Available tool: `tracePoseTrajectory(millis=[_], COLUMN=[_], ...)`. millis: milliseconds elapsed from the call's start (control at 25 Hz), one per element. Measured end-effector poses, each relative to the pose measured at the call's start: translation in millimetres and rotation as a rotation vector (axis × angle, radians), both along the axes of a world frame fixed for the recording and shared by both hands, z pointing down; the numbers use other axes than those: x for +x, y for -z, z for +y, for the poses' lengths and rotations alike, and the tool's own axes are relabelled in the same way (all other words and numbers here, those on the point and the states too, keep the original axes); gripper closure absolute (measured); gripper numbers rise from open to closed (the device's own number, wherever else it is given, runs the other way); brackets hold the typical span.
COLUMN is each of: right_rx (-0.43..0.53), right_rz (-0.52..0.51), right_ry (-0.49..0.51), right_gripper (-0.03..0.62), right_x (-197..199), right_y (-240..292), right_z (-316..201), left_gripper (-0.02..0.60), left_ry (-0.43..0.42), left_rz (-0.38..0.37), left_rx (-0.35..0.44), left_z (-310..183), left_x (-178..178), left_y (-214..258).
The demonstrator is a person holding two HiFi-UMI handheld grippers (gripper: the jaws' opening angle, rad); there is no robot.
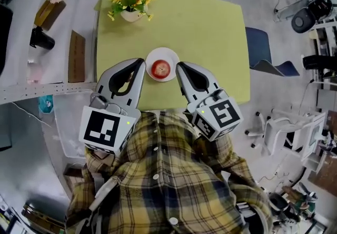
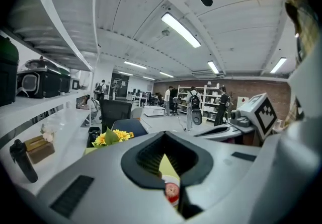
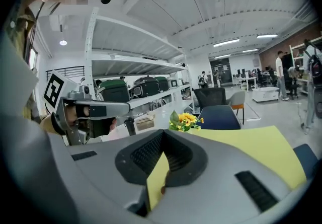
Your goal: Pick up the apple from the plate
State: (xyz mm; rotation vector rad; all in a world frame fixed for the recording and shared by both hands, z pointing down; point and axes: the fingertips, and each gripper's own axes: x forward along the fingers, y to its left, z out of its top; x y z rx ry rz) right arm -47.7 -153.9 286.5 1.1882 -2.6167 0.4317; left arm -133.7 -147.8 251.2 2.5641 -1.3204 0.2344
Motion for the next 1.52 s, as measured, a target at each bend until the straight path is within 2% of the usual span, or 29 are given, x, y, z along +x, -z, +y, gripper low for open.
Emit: tracePoseTrajectory(millis=[200, 360, 560, 800, 1240, 1360, 1520], right_rx=[-0.005, -0.031, -0.057, -0.075, -0.125, -0.156, -0.16], right_rz=[0.018, 0.03, 0.035, 0.033, 0.029, 0.029, 0.002], right_ry=[-0.098, -0.143, -0.121, -0.086, -0.084, -0.09, -0.092], right_gripper=[0.597, 0.597, 0.597, 0.597, 0.597, 0.597, 0.597], right_x=[7.9, 19.6, 31.9, 32.8, 41.2, 44.3, 43.1], right_y=[-4.1, -11.4, -20.1, -31.9, -61.4, -73.4, -80.1], right_z=[-10.6, -10.2, -12.4, -23.7, -30.6, -29.1, -33.8], left_gripper=[0.574, 0.575, 0.575, 0.574, 0.571, 0.513, 0.473], left_ry=[-0.082, -0.115, -0.11, -0.077, -0.086, -0.102, -0.122], left_rz=[0.005, 0.006, -0.003, -0.011, -0.045, -0.062, -0.065], left_rx=[-0.024, -0.059, -0.081, -0.079, -0.169, -0.199, -0.223], left_z=[-14.6, -18.5, -22.0, -26.8, -27.3, -25.7, -25.2], left_x=[1.8, 11.9, 28.6, 32.8, 39.5, 46.0, 53.4], left_y=[-10.8, -26.5, -42.8, -61.3, -124.0, -139.0, -153.9])
